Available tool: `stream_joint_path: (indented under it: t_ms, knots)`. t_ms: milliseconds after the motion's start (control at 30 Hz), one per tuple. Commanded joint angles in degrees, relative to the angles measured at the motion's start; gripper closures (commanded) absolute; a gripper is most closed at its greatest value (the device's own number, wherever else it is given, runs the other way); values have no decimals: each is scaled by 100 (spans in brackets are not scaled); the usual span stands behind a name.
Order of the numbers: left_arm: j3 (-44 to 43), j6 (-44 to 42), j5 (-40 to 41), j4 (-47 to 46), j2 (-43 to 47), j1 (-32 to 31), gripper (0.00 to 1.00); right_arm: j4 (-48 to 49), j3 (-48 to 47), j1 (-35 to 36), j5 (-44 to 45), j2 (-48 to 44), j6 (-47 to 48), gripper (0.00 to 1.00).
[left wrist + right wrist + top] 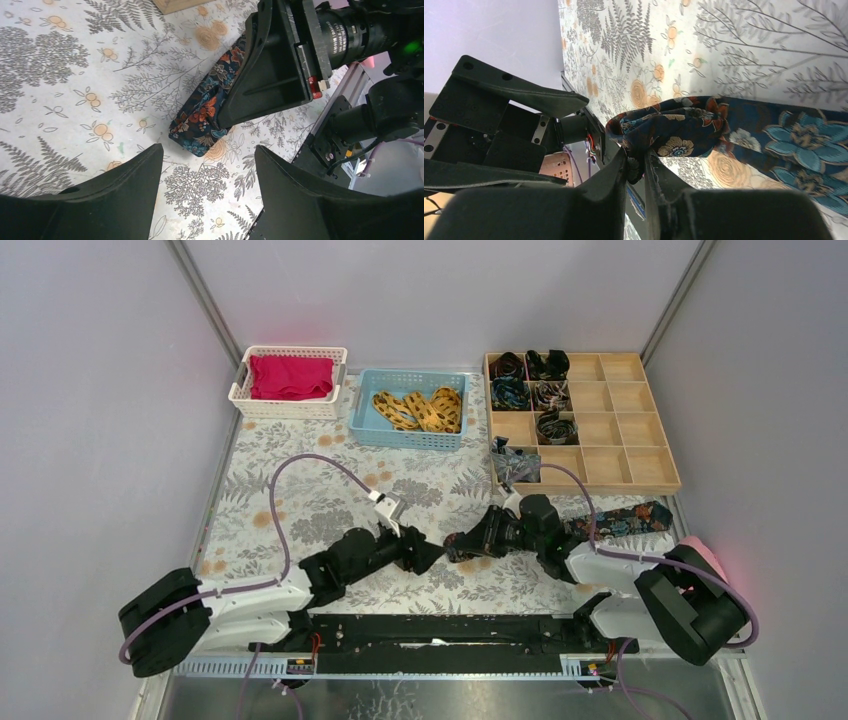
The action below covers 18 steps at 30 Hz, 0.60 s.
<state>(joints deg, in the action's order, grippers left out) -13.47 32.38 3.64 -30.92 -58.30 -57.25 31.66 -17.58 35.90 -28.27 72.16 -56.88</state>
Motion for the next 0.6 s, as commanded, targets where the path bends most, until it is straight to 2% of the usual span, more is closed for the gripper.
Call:
stream_joint_path:
  t_ms: [0, 167, 267, 467, 567]
  knots:
    - [-273, -207, -40, -615, -333, -192, 25, 877, 372, -233, -378, -117, -288, 86]
    - [-532, -310, 119, -610, -692, -432, 25, 1028, 624, -399, -365, -184, -372, 86]
    - [-610, -327, 225, -689, -958, -520, 27, 608, 640, -489, -205, -375, -135, 86]
    - [-801, -309, 166, -811, -1462, -577, 48, -687, 574, -632, 373, -952, 375, 85]
    - [-941, -341, 119, -860, -1701, -608, 51, -1529, 384, -668, 600, -1010, 732, 83]
